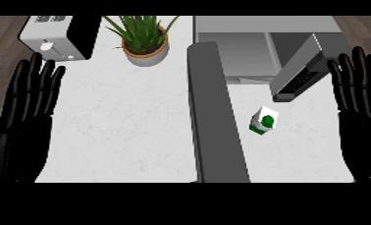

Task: Pick up the milk, place it into the microwave and close the microwave

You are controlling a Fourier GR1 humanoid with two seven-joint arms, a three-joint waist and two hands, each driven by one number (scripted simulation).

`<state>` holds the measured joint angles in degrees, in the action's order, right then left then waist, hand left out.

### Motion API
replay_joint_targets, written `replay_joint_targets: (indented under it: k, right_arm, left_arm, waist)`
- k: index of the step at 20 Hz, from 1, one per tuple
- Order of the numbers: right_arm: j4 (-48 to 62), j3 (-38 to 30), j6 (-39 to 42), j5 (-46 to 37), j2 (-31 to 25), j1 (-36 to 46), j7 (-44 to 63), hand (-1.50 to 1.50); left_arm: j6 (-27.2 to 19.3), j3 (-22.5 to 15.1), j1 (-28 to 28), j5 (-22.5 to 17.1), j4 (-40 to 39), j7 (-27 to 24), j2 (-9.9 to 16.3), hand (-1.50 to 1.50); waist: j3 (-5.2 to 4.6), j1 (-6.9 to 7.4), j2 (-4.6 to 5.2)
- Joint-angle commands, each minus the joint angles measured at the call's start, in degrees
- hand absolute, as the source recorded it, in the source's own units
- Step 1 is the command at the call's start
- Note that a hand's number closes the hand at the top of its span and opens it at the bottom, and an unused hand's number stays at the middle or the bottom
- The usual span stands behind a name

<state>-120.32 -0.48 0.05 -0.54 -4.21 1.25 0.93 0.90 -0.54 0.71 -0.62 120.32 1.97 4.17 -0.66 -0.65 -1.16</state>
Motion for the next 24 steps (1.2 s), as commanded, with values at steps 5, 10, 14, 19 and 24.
replay_joint_targets:
  k: [5,10,14,19,24]
  right_arm:
    - [-0.30,13.99,-16.40,-14.91,4.09,5.37,4.37,-1.50]
    - [2.94,20.24,-18.30,-17.35,4.17,3.40,8.17,-1.50]
    - [3.49,23.14,-22.07,-19.29,4.19,3.65,9.90,-1.50]
    - [5.97,21.50,-23.75,-22.51,4.20,2.45,9.27,-1.50]
    - [4.00,24.96,-27.66,-24.81,4.17,-3.17,11.02,-1.50]
  left_arm:
    - [-2.34,-0.65,-0.25,3.30,-0.09,-1.62,-1.68,-1.50]
    - [-1.66,6.15,3.64,-3.77,-1.77,0.53,-0.98,-1.50]
    - [1.28,5.91,9.52,-5.51,4.20,1.13,-0.19,-1.50]
    - [5.19,6.29,18.82,-7.82,5.14,-5.46,-2.05,-1.50]
    - [6.46,8.78,20.10,-10.27,10.38,-1.85,-0.71,-1.50]
  waist:
    - [0.62,1.07,1.09]
    - [0.63,0.92,1.07]
    - [0.65,0.93,1.07]
    - [0.64,1.15,1.08]
    - [0.65,1.06,1.04]
